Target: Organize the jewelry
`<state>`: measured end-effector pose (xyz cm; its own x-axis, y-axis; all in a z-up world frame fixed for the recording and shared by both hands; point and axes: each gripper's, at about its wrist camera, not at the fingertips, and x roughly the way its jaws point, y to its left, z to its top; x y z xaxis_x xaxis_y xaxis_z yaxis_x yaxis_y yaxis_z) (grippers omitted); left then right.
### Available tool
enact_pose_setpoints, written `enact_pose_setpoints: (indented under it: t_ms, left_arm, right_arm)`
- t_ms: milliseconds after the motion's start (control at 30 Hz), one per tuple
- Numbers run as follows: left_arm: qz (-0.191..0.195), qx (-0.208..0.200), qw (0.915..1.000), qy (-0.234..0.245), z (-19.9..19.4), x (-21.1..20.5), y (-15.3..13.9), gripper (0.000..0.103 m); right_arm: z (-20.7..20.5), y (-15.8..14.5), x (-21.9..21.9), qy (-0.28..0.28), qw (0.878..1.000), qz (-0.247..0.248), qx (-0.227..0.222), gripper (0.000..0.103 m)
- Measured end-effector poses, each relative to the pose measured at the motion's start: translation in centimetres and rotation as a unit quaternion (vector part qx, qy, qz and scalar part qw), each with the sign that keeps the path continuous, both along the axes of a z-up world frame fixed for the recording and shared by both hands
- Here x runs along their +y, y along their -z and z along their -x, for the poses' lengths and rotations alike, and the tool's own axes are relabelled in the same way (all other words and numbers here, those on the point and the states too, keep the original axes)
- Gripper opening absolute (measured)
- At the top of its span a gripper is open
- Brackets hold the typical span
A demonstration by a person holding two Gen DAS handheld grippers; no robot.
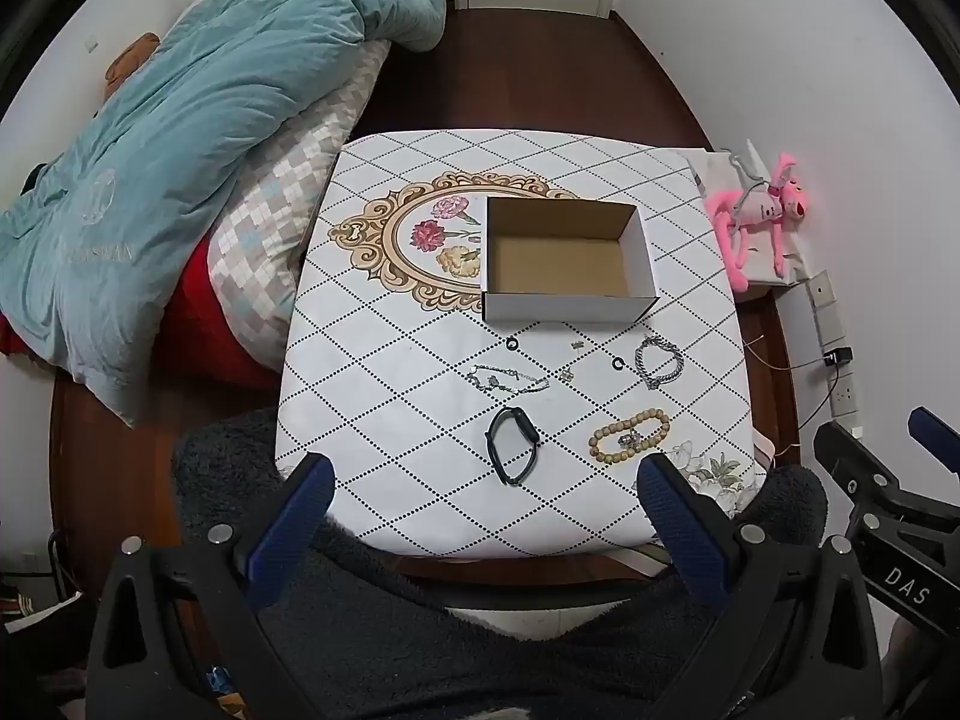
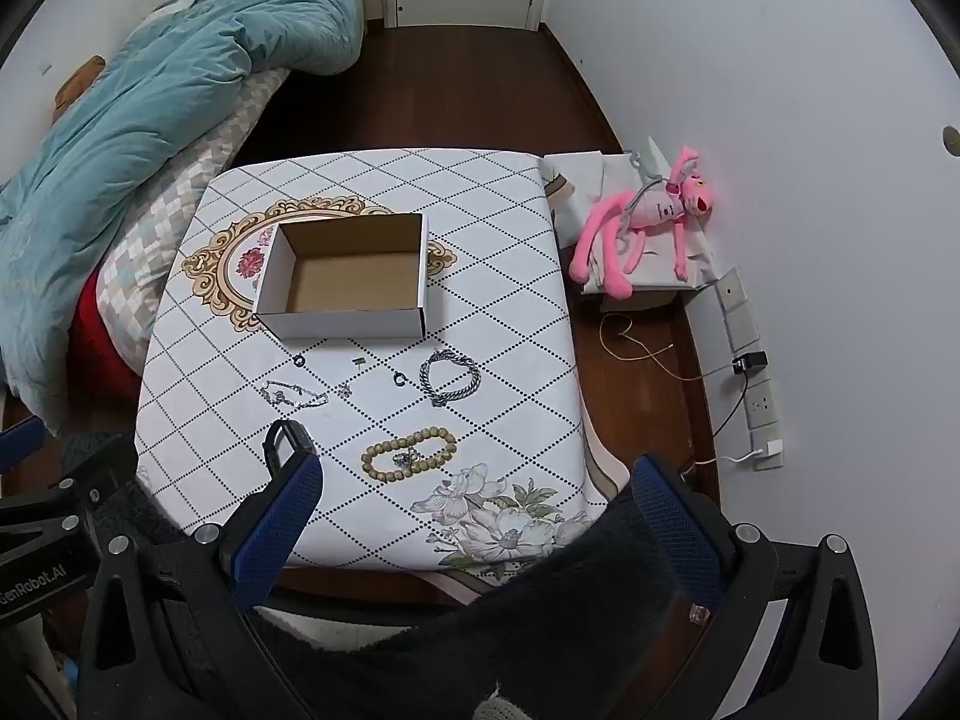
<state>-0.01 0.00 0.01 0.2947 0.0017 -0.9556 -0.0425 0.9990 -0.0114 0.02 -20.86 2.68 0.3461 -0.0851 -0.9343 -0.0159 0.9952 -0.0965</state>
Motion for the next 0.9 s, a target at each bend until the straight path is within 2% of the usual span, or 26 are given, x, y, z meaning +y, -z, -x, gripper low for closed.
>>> enact_pose_setpoints:
  t_ms: [900]
  left_arm:
    - [0.003,-0.004,1.0000,0.002,0.2,-0.5,-0.8,0.103]
  right_arm:
    - [0.1,-1.0,0.0,-0.002,1.000,0.004,-0.005,0.103]
